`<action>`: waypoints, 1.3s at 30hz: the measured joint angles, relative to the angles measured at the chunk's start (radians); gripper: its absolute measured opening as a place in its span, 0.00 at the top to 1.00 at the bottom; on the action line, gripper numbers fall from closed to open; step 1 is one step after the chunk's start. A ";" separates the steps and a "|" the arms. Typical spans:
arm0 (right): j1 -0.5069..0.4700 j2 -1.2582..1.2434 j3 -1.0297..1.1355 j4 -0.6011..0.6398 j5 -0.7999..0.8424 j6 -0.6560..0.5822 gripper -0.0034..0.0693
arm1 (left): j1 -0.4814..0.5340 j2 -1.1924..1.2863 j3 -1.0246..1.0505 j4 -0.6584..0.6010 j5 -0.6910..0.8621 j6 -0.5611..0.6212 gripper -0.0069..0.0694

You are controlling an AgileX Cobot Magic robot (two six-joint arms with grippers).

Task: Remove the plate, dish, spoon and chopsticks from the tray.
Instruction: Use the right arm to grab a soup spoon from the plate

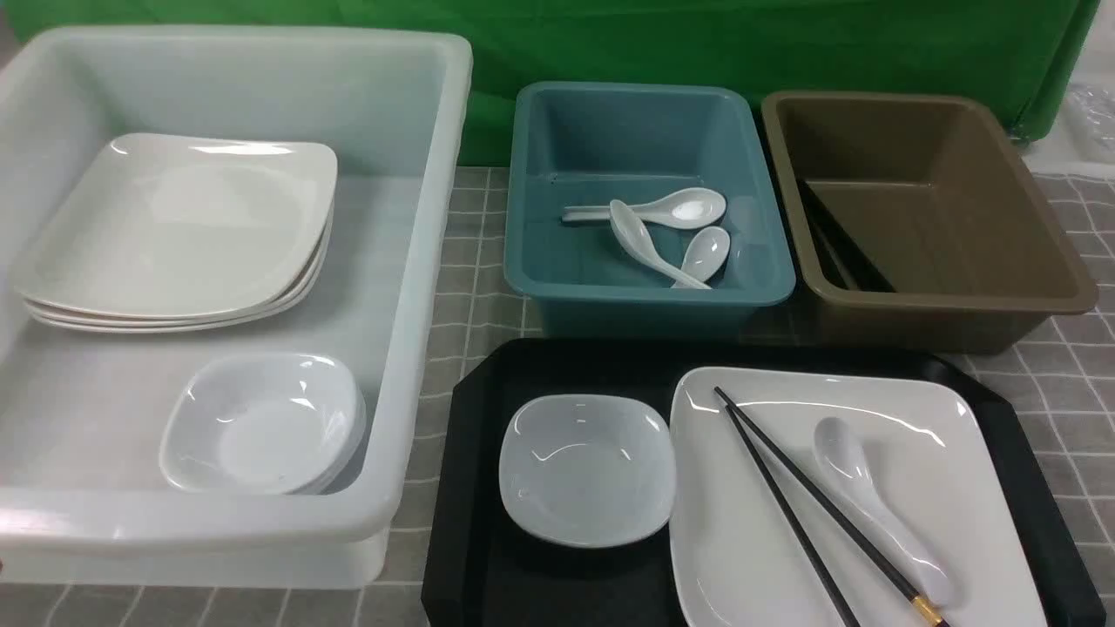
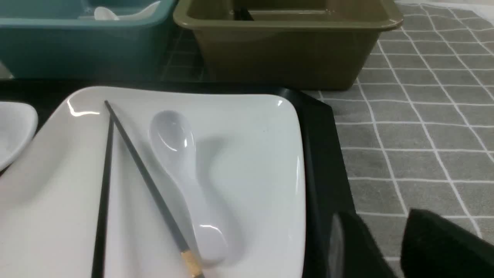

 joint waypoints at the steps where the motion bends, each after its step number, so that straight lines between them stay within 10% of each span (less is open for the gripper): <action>1: 0.000 0.000 0.000 0.000 0.000 0.000 0.62 | 0.000 0.000 0.000 0.000 0.000 0.000 0.91; 28: 0.000 0.000 0.000 0.000 0.000 0.000 0.62 | 0.000 0.000 0.000 0.000 -0.001 0.000 0.91; 39: 0.000 0.000 0.000 0.000 0.000 0.000 0.62 | 0.000 0.000 0.000 -0.326 -0.480 -0.211 0.91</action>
